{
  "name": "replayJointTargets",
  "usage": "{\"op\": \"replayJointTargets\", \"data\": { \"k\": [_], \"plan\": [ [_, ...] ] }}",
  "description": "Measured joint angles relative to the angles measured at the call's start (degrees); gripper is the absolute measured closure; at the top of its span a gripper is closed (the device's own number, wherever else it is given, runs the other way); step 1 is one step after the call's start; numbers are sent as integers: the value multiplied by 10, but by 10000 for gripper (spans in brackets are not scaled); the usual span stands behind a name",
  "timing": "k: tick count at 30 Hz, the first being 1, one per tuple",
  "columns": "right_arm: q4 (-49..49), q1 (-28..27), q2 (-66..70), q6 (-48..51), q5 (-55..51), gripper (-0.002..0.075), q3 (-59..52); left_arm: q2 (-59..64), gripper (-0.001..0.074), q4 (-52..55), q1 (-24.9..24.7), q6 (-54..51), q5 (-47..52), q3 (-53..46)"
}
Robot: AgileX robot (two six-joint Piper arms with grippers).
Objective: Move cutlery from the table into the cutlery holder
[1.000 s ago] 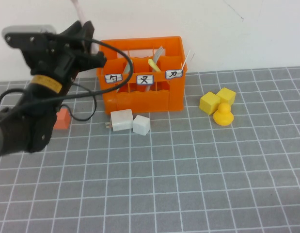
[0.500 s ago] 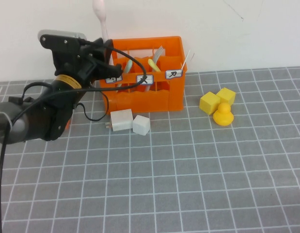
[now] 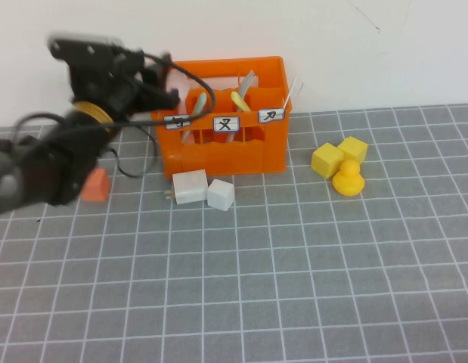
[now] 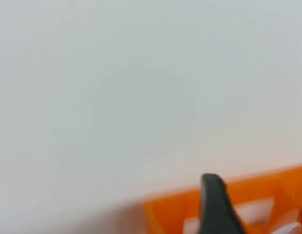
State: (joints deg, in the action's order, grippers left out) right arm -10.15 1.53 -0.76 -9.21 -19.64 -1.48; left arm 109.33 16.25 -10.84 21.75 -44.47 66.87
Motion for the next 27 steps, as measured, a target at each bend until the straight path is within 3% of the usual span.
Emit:
{"op": "replayJointTargets", "data": {
  "k": [5,8,13,20,27],
  "plan": [
    [0,0,0,0,0,729,0,-91,646,67,25,-4,43,-20],
    [0,0,0,0,0,729,0,-160,710,136,45,-5,52,-47],
    [0,0,0,0,0,729,0,-267,731,221,64,33,83,-110],
    [0,0,0,0,0,729,0,-449,735,343,66,80,234,-224],
    [0,0,0,0,0,729,0,-600,735,321,67,93,459,-284]
  ]
}}
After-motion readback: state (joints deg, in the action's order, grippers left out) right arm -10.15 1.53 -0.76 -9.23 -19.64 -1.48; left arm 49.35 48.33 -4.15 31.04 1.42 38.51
